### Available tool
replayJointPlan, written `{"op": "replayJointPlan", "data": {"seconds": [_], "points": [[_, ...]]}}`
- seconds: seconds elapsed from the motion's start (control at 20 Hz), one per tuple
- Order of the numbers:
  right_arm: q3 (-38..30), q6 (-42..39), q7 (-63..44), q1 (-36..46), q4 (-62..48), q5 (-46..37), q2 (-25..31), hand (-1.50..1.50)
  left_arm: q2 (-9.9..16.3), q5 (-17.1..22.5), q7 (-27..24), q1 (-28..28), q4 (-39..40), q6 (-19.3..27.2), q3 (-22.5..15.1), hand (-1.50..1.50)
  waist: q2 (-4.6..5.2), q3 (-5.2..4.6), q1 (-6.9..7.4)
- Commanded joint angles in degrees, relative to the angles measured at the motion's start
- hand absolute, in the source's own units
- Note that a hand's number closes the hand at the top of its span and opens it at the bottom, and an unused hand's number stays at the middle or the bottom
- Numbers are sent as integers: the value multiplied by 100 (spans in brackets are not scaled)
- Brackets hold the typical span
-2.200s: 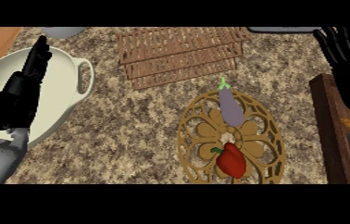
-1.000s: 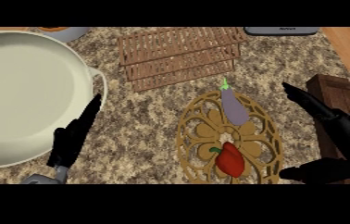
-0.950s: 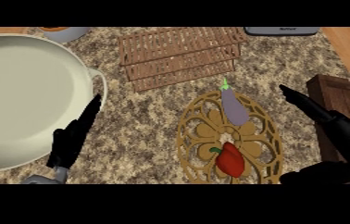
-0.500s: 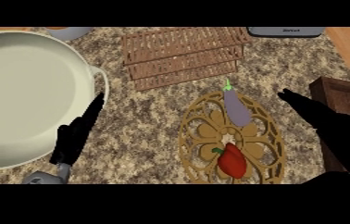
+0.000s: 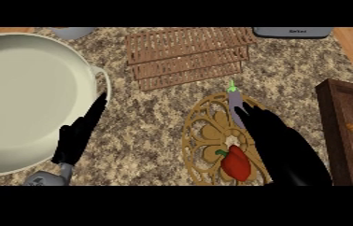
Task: Pick the bell pepper from the placemat and place it in the tiered shelf
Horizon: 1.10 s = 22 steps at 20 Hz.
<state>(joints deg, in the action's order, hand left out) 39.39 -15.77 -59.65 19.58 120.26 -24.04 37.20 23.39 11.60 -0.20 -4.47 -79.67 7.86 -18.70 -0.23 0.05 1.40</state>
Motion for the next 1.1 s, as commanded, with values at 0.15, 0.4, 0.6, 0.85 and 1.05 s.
{"op": "replayJointPlan", "data": {"seconds": [0.15,0.4,0.6,0.85,1.05], "points": [[773,-343,-1264,199,-775,-444,-1059,-150,-61,-61,64,159,236,7,75,0,23,-15,-99],[875,-452,-1727,157,-935,-637,-1487,-150,-181,-192,16,248,213,93,22,0,12,-15,-142],[1115,-486,-1806,30,-792,-1284,-1410,-150,-27,-114,201,213,126,-56,159,0,-9,-14,-186],[834,-694,-1581,170,-1270,-1464,-1709,-150,-256,-286,-40,475,15,80,57,0,8,-12,-122],[705,-735,-1315,70,-1502,-1687,-1739,-150,-132,-204,99,405,-26,-146,177,0,12,-9,-126]]}}
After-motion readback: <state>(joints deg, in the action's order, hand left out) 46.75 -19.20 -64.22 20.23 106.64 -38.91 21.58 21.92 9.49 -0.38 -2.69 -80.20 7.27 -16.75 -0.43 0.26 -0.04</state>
